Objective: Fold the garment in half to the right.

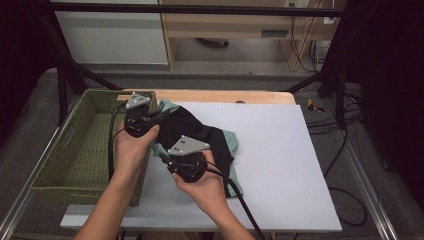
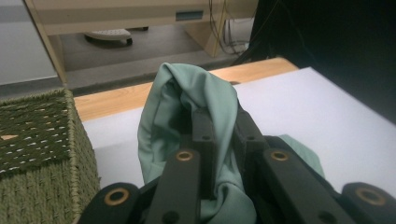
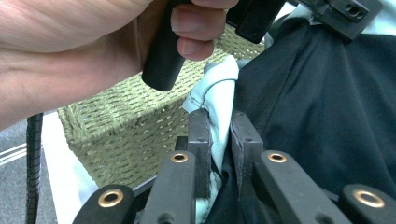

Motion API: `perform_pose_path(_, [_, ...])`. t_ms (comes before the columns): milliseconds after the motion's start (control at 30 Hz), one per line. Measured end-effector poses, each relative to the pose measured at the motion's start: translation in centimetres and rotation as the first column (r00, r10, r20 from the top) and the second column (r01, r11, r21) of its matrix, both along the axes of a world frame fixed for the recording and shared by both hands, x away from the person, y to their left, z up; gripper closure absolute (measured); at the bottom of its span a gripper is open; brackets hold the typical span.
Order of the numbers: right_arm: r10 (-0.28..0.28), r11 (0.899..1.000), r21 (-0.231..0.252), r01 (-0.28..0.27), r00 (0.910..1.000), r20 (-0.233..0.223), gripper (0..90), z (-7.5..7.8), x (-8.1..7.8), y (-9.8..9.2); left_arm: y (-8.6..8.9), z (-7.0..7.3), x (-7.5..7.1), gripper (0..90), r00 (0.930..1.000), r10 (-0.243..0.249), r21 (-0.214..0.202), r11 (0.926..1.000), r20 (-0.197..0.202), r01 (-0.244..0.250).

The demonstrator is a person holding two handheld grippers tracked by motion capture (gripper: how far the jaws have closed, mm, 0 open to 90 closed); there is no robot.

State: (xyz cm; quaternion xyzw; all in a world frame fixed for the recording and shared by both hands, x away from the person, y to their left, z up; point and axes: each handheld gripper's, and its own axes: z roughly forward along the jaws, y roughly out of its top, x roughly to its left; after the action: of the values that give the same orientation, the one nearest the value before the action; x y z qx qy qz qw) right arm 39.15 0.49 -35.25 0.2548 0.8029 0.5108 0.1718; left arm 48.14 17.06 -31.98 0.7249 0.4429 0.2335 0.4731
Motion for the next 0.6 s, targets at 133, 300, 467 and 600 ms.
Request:
perform_pose_path(133, [-0.009,1.0,0.002,0.009,0.9999,-0.008,81.3,-0.5,0.1,-0.3,-0.9,-0.5,0.2,81.2,0.9999,-0.011,0.026,0.9996,-0.012,0.011])
perform_pose_path(300, [-0.033,0.999,0.014,0.033,0.999,-0.031,81.2,-2.1,0.2,-1.4,-2.4,-1.8,0.8,81.2,0.9989,-0.029,0.04,0.9987,-0.038,0.03])
perform_pose_path(467, [-0.04,0.999,0.029,0.042,0.9985,-0.037,81.2,-3.1,0.1,-1.9,-3.1,-2.8,1.1,81.1,0.9978,-0.036,0.041,0.9984,-0.056,0.039])
perform_pose_path(600, [-0.044,0.999,0.03,0.046,0.9979,-0.047,81.2,-3.8,0.2,-2.3,-3.7,-3.2,1.1,81.1,0.997,-0.048,0.055,0.9972,-0.061,0.051])
